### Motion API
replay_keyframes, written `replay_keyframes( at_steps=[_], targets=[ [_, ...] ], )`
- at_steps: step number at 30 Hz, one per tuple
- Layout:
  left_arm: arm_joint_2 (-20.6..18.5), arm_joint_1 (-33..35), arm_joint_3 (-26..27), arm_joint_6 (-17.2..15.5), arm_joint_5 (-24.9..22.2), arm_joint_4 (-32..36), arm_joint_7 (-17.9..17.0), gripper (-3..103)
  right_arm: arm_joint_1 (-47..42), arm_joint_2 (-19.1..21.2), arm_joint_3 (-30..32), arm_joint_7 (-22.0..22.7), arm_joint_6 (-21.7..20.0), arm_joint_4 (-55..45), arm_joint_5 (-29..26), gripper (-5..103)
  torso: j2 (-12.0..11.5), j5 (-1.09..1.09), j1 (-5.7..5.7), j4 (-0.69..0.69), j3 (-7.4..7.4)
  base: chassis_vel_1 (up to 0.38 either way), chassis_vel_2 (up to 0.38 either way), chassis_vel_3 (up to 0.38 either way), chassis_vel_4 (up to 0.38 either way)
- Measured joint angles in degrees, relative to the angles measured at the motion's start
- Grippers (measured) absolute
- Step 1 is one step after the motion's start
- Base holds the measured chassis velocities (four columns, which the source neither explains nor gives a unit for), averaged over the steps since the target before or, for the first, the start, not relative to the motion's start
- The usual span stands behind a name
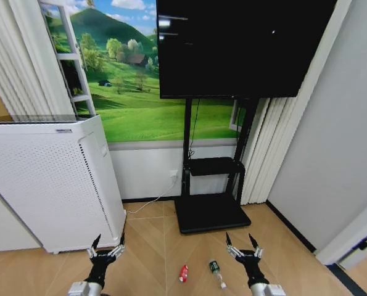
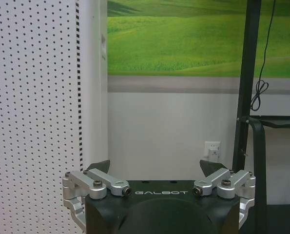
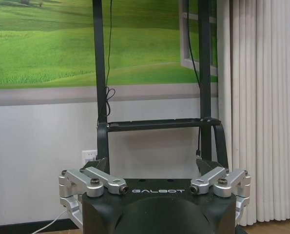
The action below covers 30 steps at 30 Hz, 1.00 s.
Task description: Pick up the trash bin and place the garbage on the floor into it.
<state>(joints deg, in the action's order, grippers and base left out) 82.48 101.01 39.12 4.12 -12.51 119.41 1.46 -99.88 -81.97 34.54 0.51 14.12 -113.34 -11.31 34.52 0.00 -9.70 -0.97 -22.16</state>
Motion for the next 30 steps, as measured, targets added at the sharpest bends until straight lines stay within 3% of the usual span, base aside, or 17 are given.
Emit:
replay_keyframes(
  at_steps=[14,30],
  targets=[
    [-1.33,-1.3,0.17,-0.91,-1.4,-0.23,-0.15,100,-0.28,0.12,1.16,-0.63,1.26,0.07,0.03,100,-3.27,0.0,1.29,-0.01,1.99,0.0,0.0,0.0,0.0],
    [0.65,0.38,-3.02,-1.32,-0.35,-0.1,-0.05,100,-0.78,1.09,2.65,-2.89,2.18,-0.74,-0.54,100,-7.08,0.0,2.85,0.0,4.25,0.0,0.0,0.0,0.0]
  ],
)
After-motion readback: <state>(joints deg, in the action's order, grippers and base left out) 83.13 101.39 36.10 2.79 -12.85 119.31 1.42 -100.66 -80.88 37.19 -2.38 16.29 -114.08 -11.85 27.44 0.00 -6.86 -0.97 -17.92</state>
